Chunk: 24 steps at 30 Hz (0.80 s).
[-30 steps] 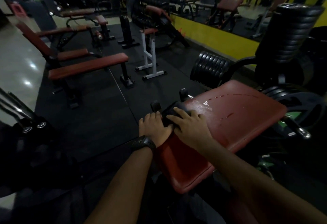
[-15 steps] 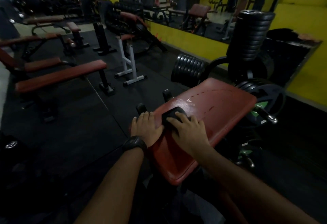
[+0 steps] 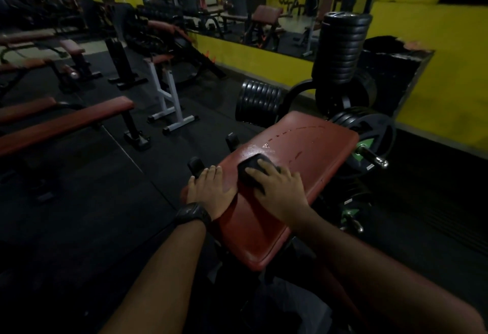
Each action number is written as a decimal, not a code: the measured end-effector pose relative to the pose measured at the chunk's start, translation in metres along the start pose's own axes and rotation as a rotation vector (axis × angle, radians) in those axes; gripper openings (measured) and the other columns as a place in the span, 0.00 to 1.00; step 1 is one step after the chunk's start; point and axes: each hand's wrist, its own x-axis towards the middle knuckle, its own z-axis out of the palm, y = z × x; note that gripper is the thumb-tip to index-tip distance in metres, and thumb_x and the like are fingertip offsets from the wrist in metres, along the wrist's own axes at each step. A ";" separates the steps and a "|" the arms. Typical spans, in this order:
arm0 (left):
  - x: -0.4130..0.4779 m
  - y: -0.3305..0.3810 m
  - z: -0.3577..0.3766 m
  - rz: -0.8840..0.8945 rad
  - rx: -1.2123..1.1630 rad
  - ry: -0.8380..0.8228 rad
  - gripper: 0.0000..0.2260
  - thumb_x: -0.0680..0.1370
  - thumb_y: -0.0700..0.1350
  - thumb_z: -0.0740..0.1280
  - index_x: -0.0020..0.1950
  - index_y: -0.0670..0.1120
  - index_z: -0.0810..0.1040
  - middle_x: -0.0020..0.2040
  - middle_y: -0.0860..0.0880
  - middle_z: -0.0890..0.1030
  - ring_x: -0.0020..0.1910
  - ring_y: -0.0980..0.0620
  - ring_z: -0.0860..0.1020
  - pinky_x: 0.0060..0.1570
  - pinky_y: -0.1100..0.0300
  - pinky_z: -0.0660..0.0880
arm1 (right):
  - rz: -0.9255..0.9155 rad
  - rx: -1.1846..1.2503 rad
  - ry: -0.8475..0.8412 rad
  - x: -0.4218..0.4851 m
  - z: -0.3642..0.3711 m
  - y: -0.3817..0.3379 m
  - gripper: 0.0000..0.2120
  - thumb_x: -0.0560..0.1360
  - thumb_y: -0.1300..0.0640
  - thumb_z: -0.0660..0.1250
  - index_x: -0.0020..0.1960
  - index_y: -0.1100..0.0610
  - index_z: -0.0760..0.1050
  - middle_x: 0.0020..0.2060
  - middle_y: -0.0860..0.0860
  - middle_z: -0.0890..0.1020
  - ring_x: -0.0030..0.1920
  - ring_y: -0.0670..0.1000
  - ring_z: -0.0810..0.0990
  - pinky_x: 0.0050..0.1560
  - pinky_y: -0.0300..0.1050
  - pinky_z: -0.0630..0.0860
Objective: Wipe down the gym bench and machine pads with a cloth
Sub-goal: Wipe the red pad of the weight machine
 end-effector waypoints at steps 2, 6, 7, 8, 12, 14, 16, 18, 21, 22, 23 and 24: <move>0.001 0.002 -0.002 -0.010 0.014 -0.044 0.36 0.82 0.65 0.52 0.83 0.46 0.52 0.83 0.47 0.55 0.82 0.46 0.53 0.79 0.41 0.49 | 0.140 0.022 -0.034 0.011 -0.005 0.022 0.28 0.82 0.42 0.56 0.80 0.39 0.53 0.81 0.49 0.56 0.73 0.61 0.66 0.66 0.59 0.67; 0.012 0.013 -0.007 -0.065 -0.003 -0.096 0.43 0.78 0.72 0.54 0.82 0.43 0.55 0.82 0.44 0.57 0.80 0.39 0.55 0.77 0.38 0.50 | 0.444 0.080 0.094 -0.009 0.003 0.020 0.29 0.80 0.44 0.59 0.79 0.42 0.59 0.80 0.50 0.59 0.70 0.61 0.68 0.64 0.60 0.68; 0.015 0.016 -0.007 -0.075 0.003 -0.100 0.44 0.77 0.73 0.54 0.82 0.42 0.55 0.82 0.43 0.58 0.80 0.39 0.56 0.77 0.38 0.51 | 0.470 0.063 0.127 -0.019 0.007 0.009 0.28 0.79 0.45 0.60 0.78 0.43 0.62 0.80 0.50 0.61 0.68 0.61 0.69 0.63 0.60 0.68; 0.018 0.020 -0.005 -0.084 0.011 -0.099 0.45 0.77 0.73 0.53 0.82 0.42 0.55 0.82 0.42 0.58 0.80 0.39 0.56 0.77 0.37 0.52 | 0.457 0.063 0.156 -0.024 0.010 -0.001 0.27 0.78 0.46 0.61 0.77 0.43 0.65 0.79 0.50 0.63 0.67 0.61 0.70 0.62 0.60 0.69; 0.021 0.028 0.002 -0.088 0.031 -0.054 0.42 0.80 0.70 0.51 0.82 0.42 0.52 0.82 0.42 0.55 0.81 0.42 0.54 0.77 0.37 0.52 | 0.120 0.023 0.194 -0.022 0.019 -0.012 0.25 0.76 0.45 0.64 0.73 0.41 0.70 0.75 0.49 0.71 0.63 0.60 0.75 0.56 0.57 0.73; 0.022 0.031 0.002 -0.083 0.042 -0.041 0.40 0.80 0.69 0.51 0.82 0.42 0.52 0.83 0.42 0.55 0.81 0.43 0.54 0.77 0.36 0.53 | 0.034 0.022 0.108 0.000 0.011 0.009 0.26 0.79 0.44 0.61 0.77 0.39 0.64 0.78 0.49 0.66 0.67 0.60 0.72 0.60 0.57 0.71; 0.024 0.031 0.002 -0.077 0.044 -0.050 0.40 0.80 0.69 0.51 0.83 0.43 0.52 0.83 0.43 0.54 0.81 0.43 0.54 0.77 0.36 0.53 | 0.098 0.012 0.020 0.018 0.002 0.034 0.27 0.81 0.43 0.57 0.79 0.38 0.57 0.80 0.49 0.60 0.71 0.60 0.68 0.64 0.58 0.68; 0.025 0.030 0.002 -0.069 0.040 -0.063 0.40 0.80 0.69 0.51 0.83 0.44 0.51 0.83 0.43 0.53 0.82 0.43 0.53 0.77 0.36 0.52 | 0.270 0.052 0.025 0.019 0.000 0.050 0.28 0.81 0.43 0.56 0.80 0.40 0.56 0.81 0.50 0.58 0.72 0.60 0.67 0.65 0.59 0.67; 0.027 0.030 0.002 -0.056 0.059 -0.065 0.40 0.80 0.69 0.50 0.83 0.44 0.49 0.83 0.43 0.52 0.82 0.44 0.52 0.78 0.37 0.52 | 0.417 0.049 0.091 -0.002 0.004 0.039 0.28 0.80 0.44 0.58 0.80 0.42 0.58 0.81 0.50 0.58 0.70 0.61 0.68 0.63 0.60 0.68; 0.029 0.031 0.002 -0.056 0.062 -0.067 0.40 0.80 0.69 0.50 0.83 0.43 0.49 0.83 0.43 0.52 0.82 0.43 0.52 0.78 0.38 0.52 | 0.407 0.033 0.102 -0.009 0.006 0.030 0.28 0.80 0.44 0.59 0.79 0.42 0.60 0.80 0.50 0.59 0.69 0.61 0.68 0.62 0.60 0.68; 0.032 0.032 0.003 -0.060 0.059 -0.072 0.40 0.80 0.69 0.50 0.83 0.44 0.49 0.83 0.43 0.51 0.82 0.44 0.52 0.78 0.38 0.52 | 0.373 0.037 0.113 -0.013 0.007 0.021 0.28 0.79 0.43 0.59 0.78 0.41 0.61 0.80 0.50 0.60 0.69 0.61 0.68 0.62 0.60 0.68; 0.035 0.033 0.004 -0.066 0.054 -0.080 0.40 0.81 0.69 0.50 0.83 0.44 0.48 0.83 0.43 0.51 0.82 0.44 0.52 0.78 0.39 0.52 | 0.314 0.048 0.117 -0.013 0.007 0.015 0.27 0.79 0.43 0.58 0.78 0.40 0.62 0.80 0.49 0.61 0.69 0.60 0.67 0.63 0.60 0.67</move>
